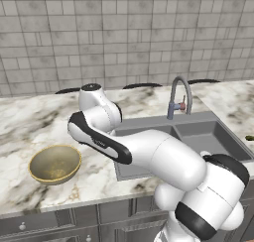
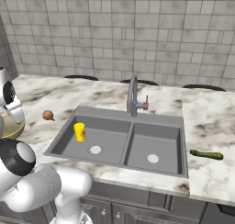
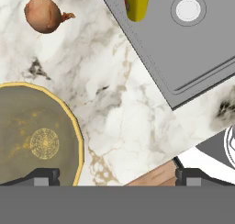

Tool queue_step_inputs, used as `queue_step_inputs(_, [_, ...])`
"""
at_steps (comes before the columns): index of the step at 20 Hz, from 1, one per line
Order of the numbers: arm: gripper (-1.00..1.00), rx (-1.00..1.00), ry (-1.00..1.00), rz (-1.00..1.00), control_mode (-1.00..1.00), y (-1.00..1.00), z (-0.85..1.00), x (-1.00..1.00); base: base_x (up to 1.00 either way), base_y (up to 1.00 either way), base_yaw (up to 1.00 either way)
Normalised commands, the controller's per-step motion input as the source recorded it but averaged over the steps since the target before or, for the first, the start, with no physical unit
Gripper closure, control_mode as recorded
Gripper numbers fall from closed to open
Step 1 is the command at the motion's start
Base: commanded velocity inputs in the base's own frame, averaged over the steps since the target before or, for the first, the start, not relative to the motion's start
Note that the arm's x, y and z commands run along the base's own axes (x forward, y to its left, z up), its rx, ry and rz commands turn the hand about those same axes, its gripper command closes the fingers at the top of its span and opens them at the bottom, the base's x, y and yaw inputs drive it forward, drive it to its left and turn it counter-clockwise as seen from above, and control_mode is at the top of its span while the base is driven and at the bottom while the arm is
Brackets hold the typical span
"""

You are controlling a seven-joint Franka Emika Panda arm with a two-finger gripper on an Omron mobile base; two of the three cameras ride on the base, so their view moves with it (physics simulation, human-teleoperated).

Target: Remove the squash and onion from the sink. Then move the bowl and cup from the counter to the sink for washing.

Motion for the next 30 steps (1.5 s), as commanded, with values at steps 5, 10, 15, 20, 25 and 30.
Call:
queue_step_inputs(5, [-1.00,0.03,0.00,0.19,-1.00,0.13,-0.10,0.00,0.00,0.00,0.00])
queue_step_inputs(10, [-1.00,0.05,0.01,0.16,-1.00,0.16,-0.11,0.05,0.00,0.00,0.00])
queue_step_inputs(15, [-1.00,0.04,0.00,0.11,-1.00,0.20,-0.15,0.02,0.00,0.00,0.00])
queue_step_inputs(20, [-1.00,0.04,0.02,0.09,-1.00,0.19,-0.17,0.06,0.00,0.00,0.00])
queue_step_inputs(25, [-1.00,0.00,0.02,0.03,-1.00,0.19,-0.21,0.16,0.00,0.00,0.00])
queue_step_inputs(30, [-1.00,0.00,0.03,0.00,-1.00,0.06,-0.26,0.20,0.00,0.00,0.00])
